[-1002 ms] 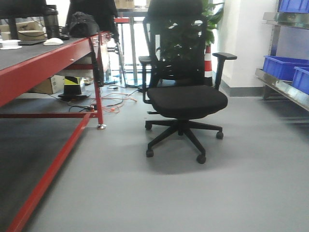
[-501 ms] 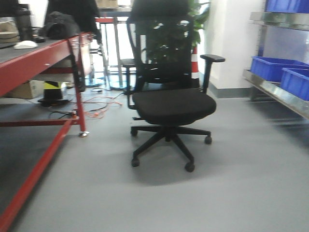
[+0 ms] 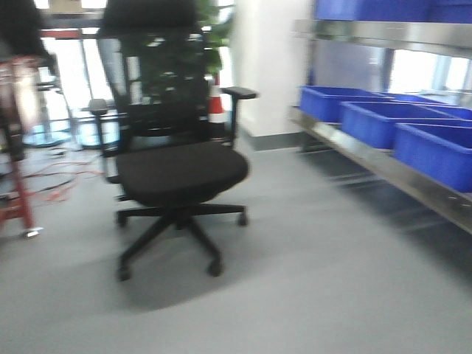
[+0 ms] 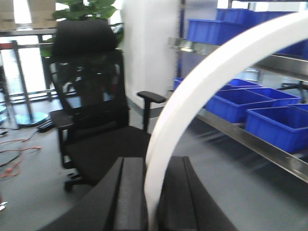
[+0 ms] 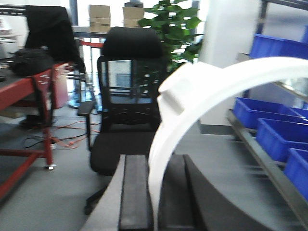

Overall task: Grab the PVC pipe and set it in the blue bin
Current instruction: 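Drive the base toward the shelf of blue bins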

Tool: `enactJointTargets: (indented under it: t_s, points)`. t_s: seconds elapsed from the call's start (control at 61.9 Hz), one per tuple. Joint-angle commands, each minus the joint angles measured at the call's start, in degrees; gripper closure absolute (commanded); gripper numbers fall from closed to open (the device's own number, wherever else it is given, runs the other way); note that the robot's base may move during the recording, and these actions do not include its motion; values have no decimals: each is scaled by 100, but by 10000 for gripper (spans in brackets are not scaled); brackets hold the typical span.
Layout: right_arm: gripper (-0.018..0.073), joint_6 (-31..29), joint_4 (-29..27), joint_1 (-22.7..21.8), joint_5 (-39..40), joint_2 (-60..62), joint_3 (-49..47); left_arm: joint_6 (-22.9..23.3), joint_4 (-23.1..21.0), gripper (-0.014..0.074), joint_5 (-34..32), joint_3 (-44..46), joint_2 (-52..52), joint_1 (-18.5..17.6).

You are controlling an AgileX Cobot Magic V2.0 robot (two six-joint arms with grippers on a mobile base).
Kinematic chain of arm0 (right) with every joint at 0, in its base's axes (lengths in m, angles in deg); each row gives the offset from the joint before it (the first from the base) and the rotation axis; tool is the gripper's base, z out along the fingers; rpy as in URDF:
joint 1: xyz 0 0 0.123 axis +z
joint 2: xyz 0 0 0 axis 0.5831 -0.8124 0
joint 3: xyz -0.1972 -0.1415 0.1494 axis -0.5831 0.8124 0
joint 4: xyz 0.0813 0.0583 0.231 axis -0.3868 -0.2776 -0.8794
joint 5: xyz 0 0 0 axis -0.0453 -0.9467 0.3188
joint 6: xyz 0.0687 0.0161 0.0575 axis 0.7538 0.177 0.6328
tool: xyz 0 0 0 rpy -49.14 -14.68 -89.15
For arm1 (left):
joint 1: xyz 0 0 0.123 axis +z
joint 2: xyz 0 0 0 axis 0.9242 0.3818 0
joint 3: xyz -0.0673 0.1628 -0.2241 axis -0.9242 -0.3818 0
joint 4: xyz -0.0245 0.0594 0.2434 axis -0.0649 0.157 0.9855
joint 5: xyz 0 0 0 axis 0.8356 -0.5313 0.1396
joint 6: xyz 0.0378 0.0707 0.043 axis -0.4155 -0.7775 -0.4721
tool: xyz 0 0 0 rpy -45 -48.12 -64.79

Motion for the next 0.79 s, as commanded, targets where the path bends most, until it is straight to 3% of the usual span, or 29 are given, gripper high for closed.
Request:
enactJointTargets:
  t_s: [0.0, 0.776]
  points:
    - [713, -28, 61, 9, 140, 26, 9, 2, -45, 708, -161, 3, -27, -35]
    - [713, -28, 61, 9, 140, 26, 9, 2, -45, 708, -161, 3, -27, -35]
